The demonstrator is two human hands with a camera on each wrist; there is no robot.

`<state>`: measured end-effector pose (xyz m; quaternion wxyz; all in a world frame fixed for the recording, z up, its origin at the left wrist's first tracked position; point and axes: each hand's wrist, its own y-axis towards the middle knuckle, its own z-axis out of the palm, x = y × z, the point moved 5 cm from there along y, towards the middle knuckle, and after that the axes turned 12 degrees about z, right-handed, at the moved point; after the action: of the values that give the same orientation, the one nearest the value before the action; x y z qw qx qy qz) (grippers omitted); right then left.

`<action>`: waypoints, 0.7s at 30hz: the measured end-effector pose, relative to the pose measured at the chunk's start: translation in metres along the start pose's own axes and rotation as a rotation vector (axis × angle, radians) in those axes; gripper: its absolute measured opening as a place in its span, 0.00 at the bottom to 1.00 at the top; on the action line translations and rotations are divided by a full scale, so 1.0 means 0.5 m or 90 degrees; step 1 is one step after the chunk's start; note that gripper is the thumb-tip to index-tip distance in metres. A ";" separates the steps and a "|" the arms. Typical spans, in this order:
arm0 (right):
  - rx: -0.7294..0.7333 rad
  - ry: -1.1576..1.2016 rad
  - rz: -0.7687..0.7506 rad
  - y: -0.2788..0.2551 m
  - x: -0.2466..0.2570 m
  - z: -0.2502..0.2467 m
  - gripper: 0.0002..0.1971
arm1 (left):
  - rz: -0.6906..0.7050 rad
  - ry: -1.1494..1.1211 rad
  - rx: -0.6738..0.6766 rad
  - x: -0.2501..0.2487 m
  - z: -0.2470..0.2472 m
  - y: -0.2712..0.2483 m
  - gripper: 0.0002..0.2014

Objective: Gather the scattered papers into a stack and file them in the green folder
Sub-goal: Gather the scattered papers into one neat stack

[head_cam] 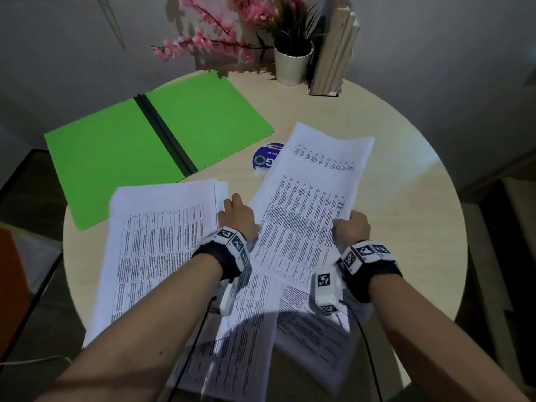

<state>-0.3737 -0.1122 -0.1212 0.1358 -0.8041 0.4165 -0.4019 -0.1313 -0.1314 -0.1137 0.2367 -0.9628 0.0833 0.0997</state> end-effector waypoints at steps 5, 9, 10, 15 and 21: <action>-0.104 0.018 -0.014 0.030 -0.037 -0.111 0.09 | -0.036 -0.063 -0.052 -0.006 0.011 0.000 0.41; -0.008 0.040 0.028 0.052 -0.114 -0.157 0.07 | -0.070 -0.058 -0.051 -0.019 0.011 -0.008 0.39; 0.035 0.063 0.034 0.052 -0.128 -0.149 0.08 | -0.069 -0.053 -0.035 -0.023 0.011 -0.005 0.34; 0.230 0.164 -0.014 -0.016 -0.118 -0.094 0.10 | -0.052 -0.257 -0.072 -0.033 -0.021 0.007 0.09; 0.310 0.137 -0.085 -0.074 -0.111 -0.060 0.15 | 0.025 -0.404 -0.204 -0.049 -0.066 0.005 0.17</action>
<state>-0.3943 -0.0426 -0.1112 0.2530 -0.7261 0.2660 -0.5814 -0.1506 -0.1462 -0.0804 0.0946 -0.9069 0.0076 0.4106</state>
